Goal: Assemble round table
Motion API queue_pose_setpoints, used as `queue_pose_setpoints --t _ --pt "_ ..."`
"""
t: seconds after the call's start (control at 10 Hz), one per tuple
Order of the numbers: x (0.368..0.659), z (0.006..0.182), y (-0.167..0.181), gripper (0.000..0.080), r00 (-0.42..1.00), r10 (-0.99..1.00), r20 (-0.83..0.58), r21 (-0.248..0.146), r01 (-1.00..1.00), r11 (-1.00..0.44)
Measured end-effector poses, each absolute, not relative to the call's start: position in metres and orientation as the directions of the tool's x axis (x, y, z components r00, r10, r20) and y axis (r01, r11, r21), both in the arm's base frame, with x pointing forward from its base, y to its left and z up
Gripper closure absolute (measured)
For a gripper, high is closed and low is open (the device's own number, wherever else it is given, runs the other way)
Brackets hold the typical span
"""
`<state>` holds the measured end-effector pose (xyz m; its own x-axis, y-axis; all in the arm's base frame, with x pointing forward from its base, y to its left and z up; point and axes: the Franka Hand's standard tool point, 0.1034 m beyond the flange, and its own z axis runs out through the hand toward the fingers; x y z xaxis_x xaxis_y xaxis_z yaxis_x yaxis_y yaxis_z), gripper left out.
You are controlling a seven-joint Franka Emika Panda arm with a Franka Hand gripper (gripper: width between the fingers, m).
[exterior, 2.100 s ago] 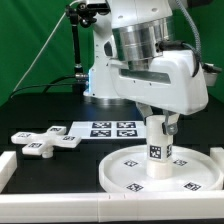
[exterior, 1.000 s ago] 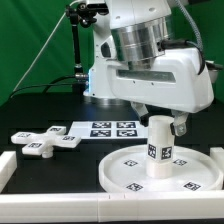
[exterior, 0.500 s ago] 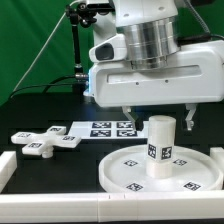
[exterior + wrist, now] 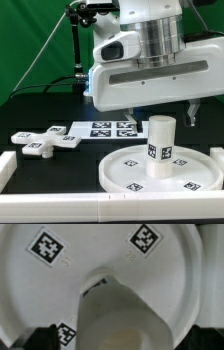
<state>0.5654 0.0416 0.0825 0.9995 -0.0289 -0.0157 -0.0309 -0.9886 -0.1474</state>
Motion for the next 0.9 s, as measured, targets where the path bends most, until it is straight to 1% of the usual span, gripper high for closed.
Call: queue_pose_setpoints --t 0.2,0.3,0.4,0.5,0.6,0.7,0.9 --pt "0.5654 0.0823 0.0403 0.0150 0.990 0.142 0.009 -0.142 0.141 -0.980" --pt "0.5672 0.0831 0.0395 0.0150 0.959 0.283 0.030 -0.115 0.285 -0.952" --pt "0.5683 0.0835 0.0402 0.0150 0.928 0.371 0.042 -0.101 0.373 -0.922" --pt "0.5681 0.0831 0.0404 0.0150 0.866 0.497 0.047 -0.084 0.500 -0.862" --pt "0.5681 0.0812 0.0416 0.0150 0.822 0.567 0.058 -0.076 0.570 -0.818" --pt "0.5655 0.0787 0.0387 0.0150 0.822 0.567 0.059 -0.075 0.570 -0.818" --pt "0.5649 0.0779 0.0352 0.0150 0.710 0.701 0.061 -0.059 0.704 -0.708"
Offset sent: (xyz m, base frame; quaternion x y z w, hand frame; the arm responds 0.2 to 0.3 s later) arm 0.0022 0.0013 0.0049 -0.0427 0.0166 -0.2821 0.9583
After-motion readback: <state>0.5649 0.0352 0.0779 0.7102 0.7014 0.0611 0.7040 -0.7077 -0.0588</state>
